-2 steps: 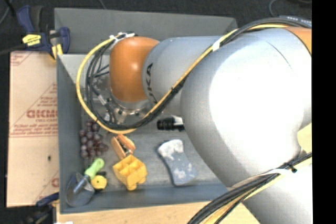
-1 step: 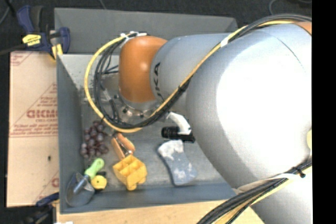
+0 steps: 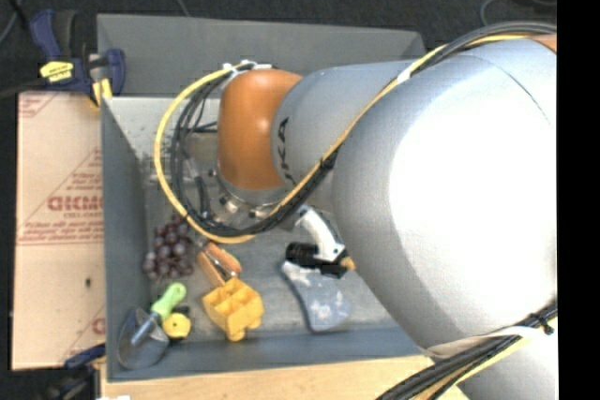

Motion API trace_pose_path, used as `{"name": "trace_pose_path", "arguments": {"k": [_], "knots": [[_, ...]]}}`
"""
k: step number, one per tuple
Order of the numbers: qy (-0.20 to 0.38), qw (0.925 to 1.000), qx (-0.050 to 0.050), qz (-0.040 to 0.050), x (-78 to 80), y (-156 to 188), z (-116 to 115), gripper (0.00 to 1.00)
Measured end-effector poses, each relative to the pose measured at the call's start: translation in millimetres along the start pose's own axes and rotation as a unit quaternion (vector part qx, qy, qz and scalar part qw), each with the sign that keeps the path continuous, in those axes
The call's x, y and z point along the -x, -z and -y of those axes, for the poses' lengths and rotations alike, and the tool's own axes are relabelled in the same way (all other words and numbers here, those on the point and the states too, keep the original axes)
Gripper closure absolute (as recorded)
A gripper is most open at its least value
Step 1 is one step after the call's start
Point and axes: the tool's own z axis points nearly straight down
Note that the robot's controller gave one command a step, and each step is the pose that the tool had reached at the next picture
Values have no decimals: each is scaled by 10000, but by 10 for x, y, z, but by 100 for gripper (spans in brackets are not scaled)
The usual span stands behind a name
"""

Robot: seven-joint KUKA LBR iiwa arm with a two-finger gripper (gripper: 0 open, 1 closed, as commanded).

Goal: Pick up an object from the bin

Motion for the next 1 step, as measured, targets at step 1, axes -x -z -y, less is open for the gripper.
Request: {"name": "trace_pose_path", "arguments": {"k": [1], "knots": [[646,9979,18,17,-181,12,213,100]]}}
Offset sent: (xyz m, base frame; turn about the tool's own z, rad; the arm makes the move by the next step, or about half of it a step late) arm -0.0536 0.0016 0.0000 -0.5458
